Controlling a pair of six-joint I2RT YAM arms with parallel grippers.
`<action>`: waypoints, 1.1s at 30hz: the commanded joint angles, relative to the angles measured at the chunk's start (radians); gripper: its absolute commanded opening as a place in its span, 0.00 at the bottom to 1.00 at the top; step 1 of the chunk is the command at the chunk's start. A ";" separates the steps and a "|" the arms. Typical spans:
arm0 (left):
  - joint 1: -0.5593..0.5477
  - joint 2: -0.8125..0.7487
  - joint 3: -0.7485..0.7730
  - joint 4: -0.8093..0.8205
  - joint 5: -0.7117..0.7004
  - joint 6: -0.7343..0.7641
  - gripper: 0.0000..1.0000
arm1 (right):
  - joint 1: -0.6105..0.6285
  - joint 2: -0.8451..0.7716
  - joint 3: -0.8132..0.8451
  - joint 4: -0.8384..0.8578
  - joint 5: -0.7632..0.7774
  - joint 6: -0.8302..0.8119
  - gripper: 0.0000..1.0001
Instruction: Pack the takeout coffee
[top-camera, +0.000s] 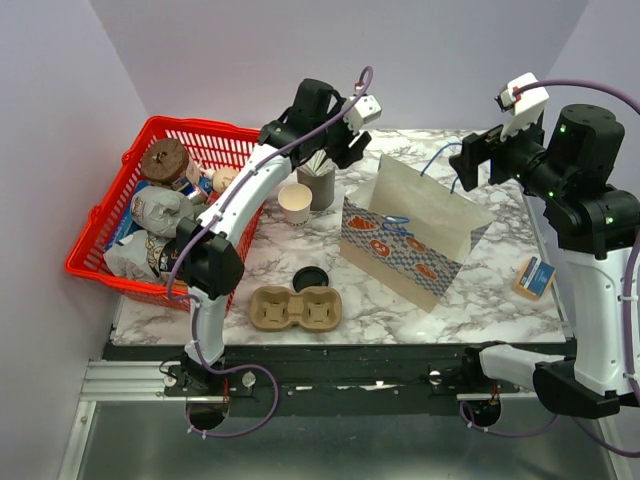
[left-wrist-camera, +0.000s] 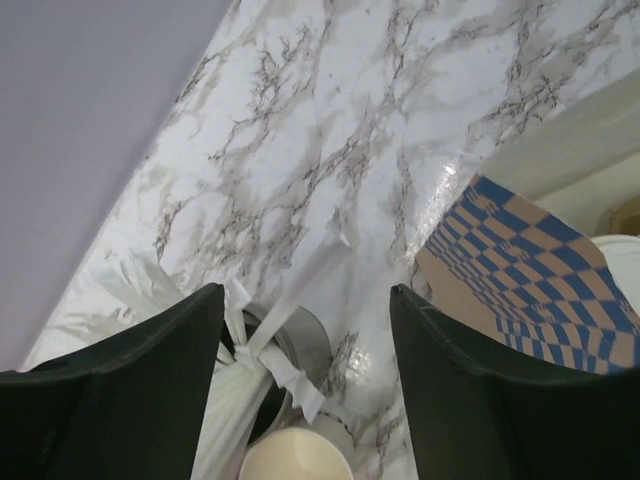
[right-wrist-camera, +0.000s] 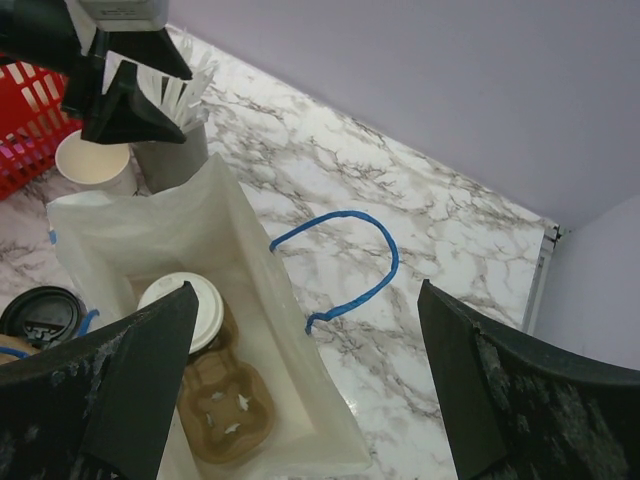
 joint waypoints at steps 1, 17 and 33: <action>-0.004 0.077 0.105 0.041 0.091 0.029 0.68 | -0.001 -0.003 0.011 -0.030 0.016 0.007 1.00; -0.006 -0.062 0.147 0.058 0.090 0.052 0.00 | -0.001 0.043 0.026 0.001 0.065 -0.007 1.00; -0.010 -0.407 -0.107 0.476 0.453 -0.568 0.00 | -0.001 0.094 0.020 0.116 0.176 0.009 1.00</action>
